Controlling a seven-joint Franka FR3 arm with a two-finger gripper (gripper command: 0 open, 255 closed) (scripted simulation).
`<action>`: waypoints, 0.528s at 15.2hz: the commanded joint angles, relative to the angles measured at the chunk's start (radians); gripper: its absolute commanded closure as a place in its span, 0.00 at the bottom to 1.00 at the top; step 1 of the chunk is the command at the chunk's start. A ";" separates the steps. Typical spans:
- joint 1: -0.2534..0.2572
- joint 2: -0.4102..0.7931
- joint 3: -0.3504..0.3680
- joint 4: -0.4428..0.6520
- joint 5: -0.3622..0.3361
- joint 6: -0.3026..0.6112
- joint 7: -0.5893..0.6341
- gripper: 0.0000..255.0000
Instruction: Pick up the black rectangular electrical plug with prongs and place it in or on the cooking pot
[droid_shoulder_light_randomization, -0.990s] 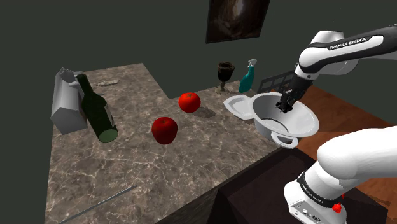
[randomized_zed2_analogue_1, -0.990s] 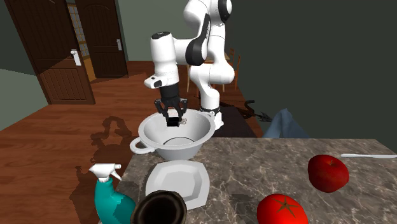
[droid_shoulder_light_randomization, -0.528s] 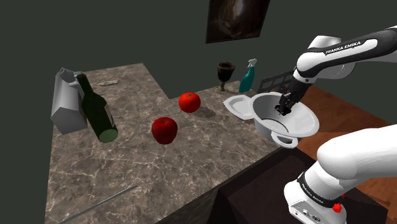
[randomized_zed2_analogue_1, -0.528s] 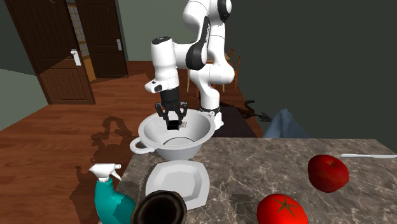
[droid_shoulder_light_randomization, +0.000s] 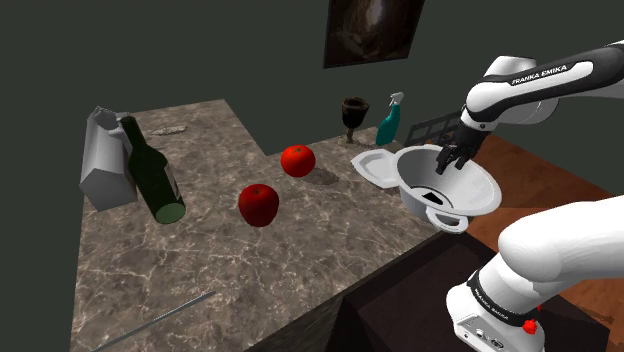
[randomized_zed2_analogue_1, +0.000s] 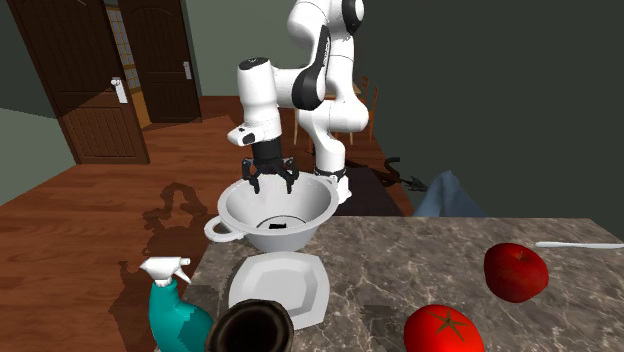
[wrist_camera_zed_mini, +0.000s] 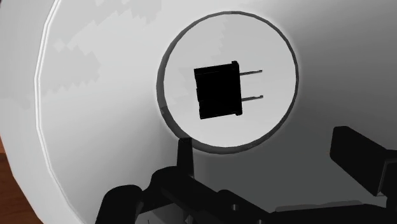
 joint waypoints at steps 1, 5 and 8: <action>0.000 0.000 0.000 0.000 0.000 0.000 0.000 0.00; -0.006 -0.074 0.021 0.084 0.002 -0.157 0.006 0.00; -0.007 -0.074 0.021 0.084 0.002 -0.157 0.006 0.00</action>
